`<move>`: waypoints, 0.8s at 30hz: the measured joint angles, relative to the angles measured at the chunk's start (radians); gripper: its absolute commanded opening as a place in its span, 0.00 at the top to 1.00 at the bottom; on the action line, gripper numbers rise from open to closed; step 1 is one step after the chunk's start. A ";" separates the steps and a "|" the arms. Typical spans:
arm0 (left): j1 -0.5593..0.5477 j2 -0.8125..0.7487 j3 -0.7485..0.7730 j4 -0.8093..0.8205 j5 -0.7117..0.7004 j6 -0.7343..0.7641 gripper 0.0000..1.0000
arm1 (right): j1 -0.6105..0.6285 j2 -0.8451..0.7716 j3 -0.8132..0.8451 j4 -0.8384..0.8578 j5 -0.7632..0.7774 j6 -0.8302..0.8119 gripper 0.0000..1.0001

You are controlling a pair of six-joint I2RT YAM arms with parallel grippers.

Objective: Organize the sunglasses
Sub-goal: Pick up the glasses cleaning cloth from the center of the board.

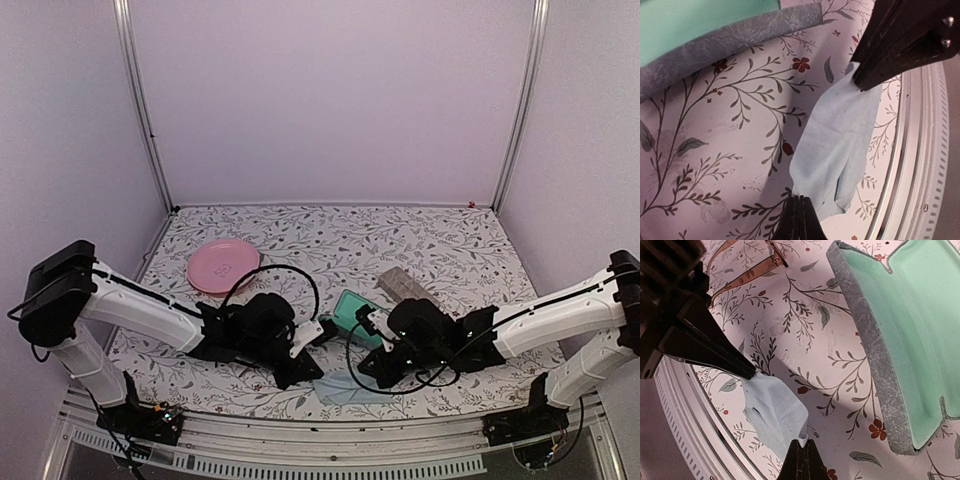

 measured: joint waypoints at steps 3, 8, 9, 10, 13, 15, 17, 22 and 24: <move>0.001 -0.082 -0.042 -0.013 -0.022 -0.017 1.00 | 0.000 0.024 0.016 0.019 -0.006 -0.019 1.00; 0.001 -0.202 -0.084 -0.033 -0.060 -0.039 1.00 | 0.000 0.046 0.024 0.044 -0.027 -0.048 1.00; 0.001 -0.224 -0.090 -0.042 -0.072 -0.043 1.00 | 0.000 0.051 0.032 0.044 -0.034 -0.052 1.00; 0.001 -0.239 -0.092 -0.051 -0.079 -0.045 1.00 | 0.000 0.054 0.039 0.047 -0.038 -0.058 1.00; 0.002 -0.288 -0.098 -0.089 -0.104 -0.052 1.00 | 0.000 0.057 0.070 0.058 -0.043 -0.078 1.00; 0.002 -0.321 -0.100 -0.118 -0.120 -0.058 1.00 | 0.000 0.057 0.083 0.071 -0.045 -0.090 1.00; 0.001 -0.356 -0.101 -0.150 -0.134 -0.062 1.00 | 0.000 0.055 0.090 0.081 -0.049 -0.100 1.00; -0.015 -0.437 -0.101 -0.222 -0.185 -0.074 1.00 | 0.019 0.049 0.108 0.080 -0.043 -0.130 1.00; -0.028 -0.462 -0.101 -0.249 -0.206 -0.084 1.00 | 0.036 0.045 0.122 0.072 -0.037 -0.141 1.00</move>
